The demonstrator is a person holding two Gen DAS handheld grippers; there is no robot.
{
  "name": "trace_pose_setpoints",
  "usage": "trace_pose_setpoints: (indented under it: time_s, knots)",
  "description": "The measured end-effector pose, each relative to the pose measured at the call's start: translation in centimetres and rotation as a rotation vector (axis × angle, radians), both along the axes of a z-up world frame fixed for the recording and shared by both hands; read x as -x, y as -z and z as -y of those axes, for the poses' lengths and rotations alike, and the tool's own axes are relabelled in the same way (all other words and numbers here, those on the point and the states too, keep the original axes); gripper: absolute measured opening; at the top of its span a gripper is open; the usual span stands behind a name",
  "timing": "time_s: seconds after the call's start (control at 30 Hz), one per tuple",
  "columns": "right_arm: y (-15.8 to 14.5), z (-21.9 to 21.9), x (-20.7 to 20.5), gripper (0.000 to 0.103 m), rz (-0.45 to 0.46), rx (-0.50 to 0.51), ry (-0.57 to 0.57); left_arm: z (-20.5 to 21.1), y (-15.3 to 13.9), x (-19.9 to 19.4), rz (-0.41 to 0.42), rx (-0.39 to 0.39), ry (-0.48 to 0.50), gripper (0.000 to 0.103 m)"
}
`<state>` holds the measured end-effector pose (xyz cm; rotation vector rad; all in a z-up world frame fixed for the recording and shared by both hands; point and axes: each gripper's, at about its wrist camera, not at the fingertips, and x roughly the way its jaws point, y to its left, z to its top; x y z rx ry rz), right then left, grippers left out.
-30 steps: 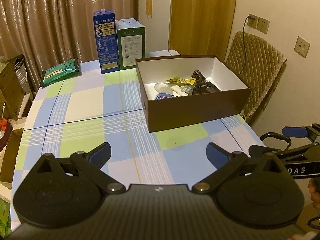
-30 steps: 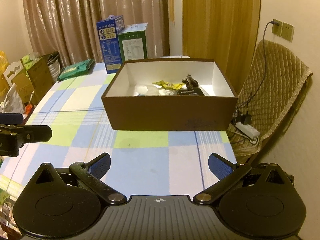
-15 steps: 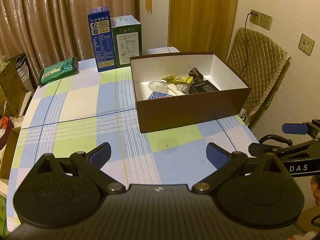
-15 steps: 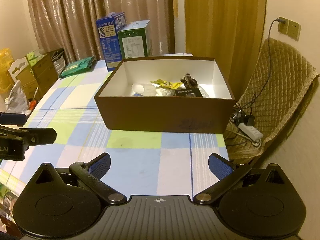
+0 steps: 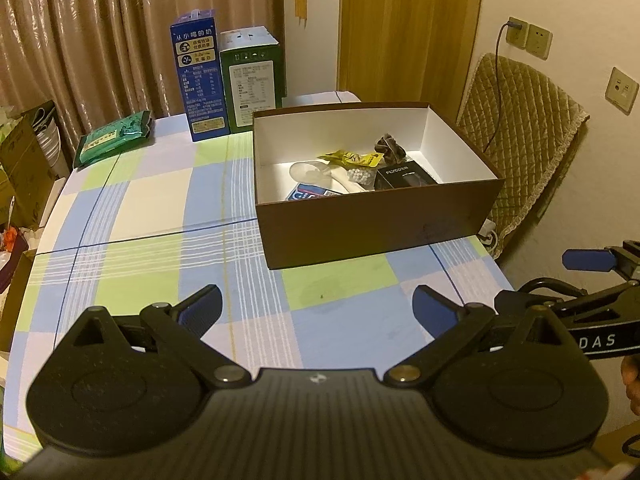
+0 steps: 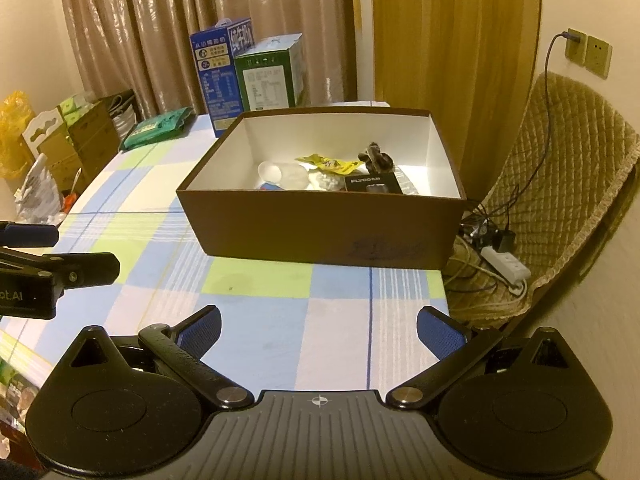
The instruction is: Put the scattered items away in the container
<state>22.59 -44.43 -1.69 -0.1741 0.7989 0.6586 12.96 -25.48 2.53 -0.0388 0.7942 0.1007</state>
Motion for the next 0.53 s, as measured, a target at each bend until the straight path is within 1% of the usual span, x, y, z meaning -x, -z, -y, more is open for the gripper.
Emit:
trace_pose_setpoints:
  time_s: [0.53]
  knots:
    - [0.8, 0.5, -2.2, 0.101, -0.026, -0.010, -0.017, 1.2, 0.6, -2.0, -0.007, -0.002, -0.008, 0.100]
